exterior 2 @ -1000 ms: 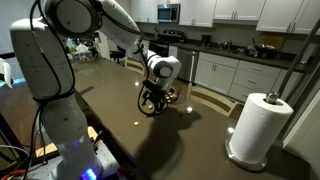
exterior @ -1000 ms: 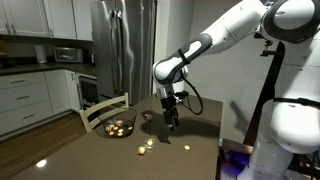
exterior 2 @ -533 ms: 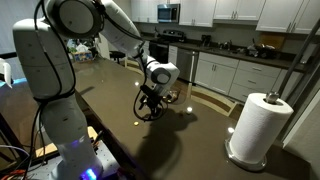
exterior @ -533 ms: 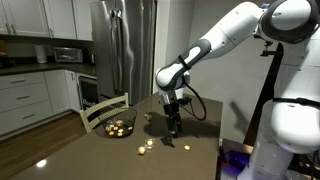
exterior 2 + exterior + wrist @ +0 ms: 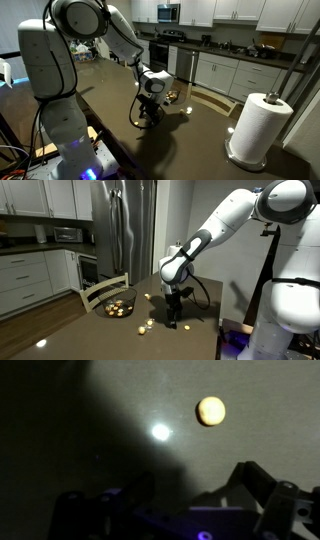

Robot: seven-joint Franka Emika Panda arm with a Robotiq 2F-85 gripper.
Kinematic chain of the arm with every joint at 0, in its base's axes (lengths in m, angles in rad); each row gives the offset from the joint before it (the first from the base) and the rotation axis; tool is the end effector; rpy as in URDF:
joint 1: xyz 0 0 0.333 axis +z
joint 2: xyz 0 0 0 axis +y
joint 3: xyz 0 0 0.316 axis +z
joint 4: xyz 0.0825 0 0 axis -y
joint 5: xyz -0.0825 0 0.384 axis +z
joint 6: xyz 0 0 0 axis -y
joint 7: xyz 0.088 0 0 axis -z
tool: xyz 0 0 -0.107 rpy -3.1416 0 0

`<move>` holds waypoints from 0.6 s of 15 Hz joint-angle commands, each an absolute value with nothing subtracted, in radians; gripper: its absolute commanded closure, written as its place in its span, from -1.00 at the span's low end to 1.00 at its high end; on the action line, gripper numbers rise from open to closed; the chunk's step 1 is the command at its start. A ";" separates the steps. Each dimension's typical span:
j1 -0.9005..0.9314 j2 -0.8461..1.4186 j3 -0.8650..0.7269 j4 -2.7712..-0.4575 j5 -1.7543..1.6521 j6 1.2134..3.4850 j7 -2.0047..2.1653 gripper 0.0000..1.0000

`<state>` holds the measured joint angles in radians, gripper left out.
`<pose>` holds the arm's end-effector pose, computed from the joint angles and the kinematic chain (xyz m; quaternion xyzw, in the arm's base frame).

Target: Take the yellow object closest to you and move it away from you then move the right yellow object to the right of the black basket

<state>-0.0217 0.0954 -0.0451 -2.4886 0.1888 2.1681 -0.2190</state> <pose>0.4228 -0.0213 0.2245 -0.9766 -0.0060 0.1943 0.0918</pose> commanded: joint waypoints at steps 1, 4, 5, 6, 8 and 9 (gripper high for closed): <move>-0.022 0.088 -0.034 -2.523 0.162 2.206 -0.148 -1.00; -0.021 0.057 -0.032 -2.528 0.155 2.190 -0.129 -1.00; -0.019 0.037 -0.030 -2.531 0.148 2.186 -0.117 -1.00; -0.017 0.022 -0.028 -2.531 0.143 2.178 -0.113 -1.00; -0.014 -0.001 -0.023 -2.522 0.133 2.147 -0.091 -1.00; -0.014 -0.008 -0.022 -2.516 0.132 2.128 -0.086 -1.00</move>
